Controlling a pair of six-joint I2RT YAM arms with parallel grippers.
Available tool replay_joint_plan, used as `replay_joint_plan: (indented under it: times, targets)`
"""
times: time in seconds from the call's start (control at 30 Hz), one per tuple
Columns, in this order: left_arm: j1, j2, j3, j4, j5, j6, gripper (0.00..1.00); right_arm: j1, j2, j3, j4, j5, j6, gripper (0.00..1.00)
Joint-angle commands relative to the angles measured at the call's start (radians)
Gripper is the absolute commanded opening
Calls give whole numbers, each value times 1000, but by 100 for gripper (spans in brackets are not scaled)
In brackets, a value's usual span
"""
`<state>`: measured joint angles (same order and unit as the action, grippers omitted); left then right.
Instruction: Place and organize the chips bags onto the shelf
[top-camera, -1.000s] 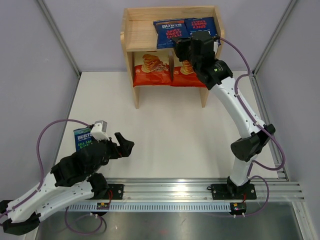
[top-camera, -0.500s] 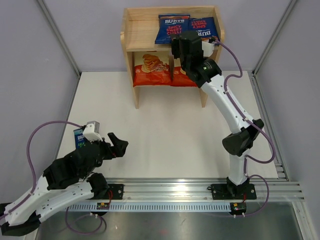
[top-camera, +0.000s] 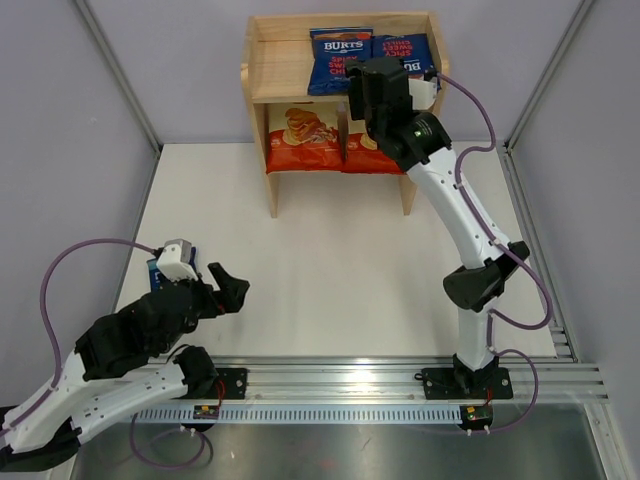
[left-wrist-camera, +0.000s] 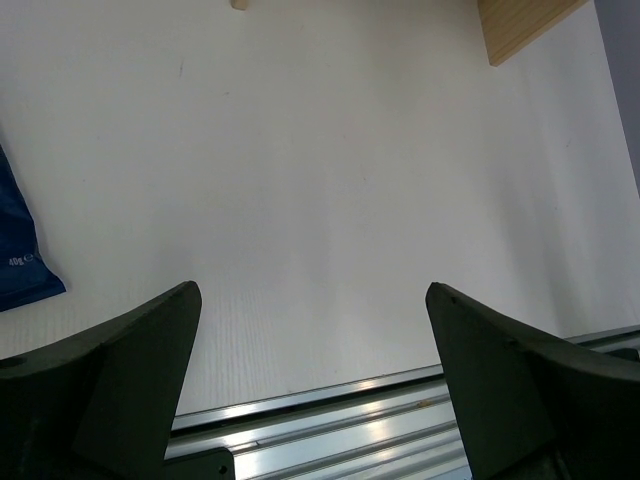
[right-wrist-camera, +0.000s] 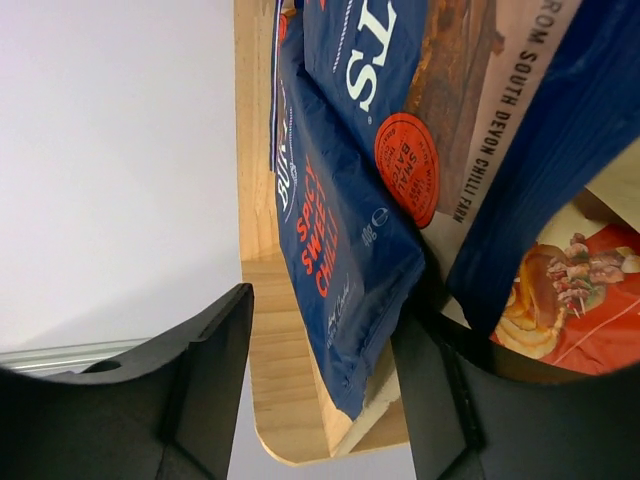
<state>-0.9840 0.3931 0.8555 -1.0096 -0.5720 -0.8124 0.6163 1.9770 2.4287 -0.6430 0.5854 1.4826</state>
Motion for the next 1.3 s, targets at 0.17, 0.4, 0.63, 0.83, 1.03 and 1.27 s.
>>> replay_joint_plan:
  times: [0.17,0.4,0.63,0.83,1.03,1.27]
  targets:
    - [2,96,88,-73,-83,-8,99,14,-153,-130,-18,-22,-74,71]
    - [48,282,161,-69,-181,19,99,14,-286,-252,120,-173,-199,82]
    - [448,345,204,62,37,188,99,17,-571,-621,347,-471,-473,91]
    - [633,267,278,-32,-66,203,99,31,-813,-1093,488,-806,-620,99]
    - [633,106,318,-63,-215,285,99,135,-828,-1515,738,-843,-614,99]
    - [633,-112,148,92,-193,459,99,356,-435,-1436,902,-701,-613,100]
